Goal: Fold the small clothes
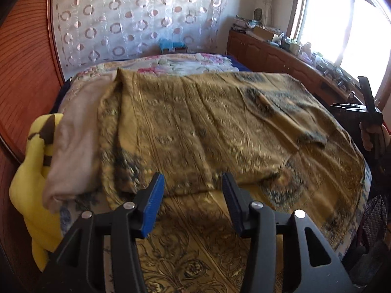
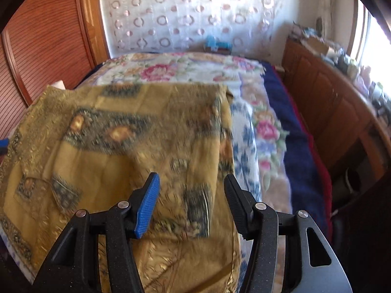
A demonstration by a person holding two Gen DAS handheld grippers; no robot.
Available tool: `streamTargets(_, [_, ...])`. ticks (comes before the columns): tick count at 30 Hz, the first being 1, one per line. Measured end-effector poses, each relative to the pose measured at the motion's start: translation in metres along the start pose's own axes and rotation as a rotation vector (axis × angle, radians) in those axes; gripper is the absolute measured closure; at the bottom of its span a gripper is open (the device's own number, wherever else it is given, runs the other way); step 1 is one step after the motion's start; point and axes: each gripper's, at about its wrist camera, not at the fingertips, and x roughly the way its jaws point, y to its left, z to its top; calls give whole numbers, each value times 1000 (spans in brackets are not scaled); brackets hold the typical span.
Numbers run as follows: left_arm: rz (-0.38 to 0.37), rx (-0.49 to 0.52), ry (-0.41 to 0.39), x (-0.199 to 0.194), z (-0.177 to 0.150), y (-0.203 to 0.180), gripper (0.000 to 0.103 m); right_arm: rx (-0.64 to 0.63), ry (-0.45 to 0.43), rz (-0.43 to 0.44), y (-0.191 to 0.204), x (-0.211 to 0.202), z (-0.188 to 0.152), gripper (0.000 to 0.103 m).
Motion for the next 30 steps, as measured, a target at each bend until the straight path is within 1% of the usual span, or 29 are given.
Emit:
streamTargets(2, [12,5,18,7,-5,-4,55,20,29,14,-3,7,-7,51])
streamTargets(8, [29,3,47,23,-12,-5,54,63,59,27,-10,14,-19,52])
streamTargets(10, [35,2,58,29,-15,-2,53,66,62,45,-10,14,-21,65])
streamTargets(11, [51,16,40,29,-17,-4,53,65,63,55,-8,15,-22,68])
streamTargets(12, [61,25,35,29,-18,-6,52,60,63,61,-6,15,-22,75])
streamTargets(13, [72,34,35,30,-18,-8,52,50,59,61,-3,15,-22,77])
streamTargets(18, [83,34,36,31,-21,-9,49,22,48,32,5,19,-24,76])
streamTargets(24, [86,37,35,30,-21,-9,48,1,-7,0,10,20,-32,76])
streamTargets(30, [104,25,35,30,-22,-11,48,12,-7,12,10,22,-33,75])
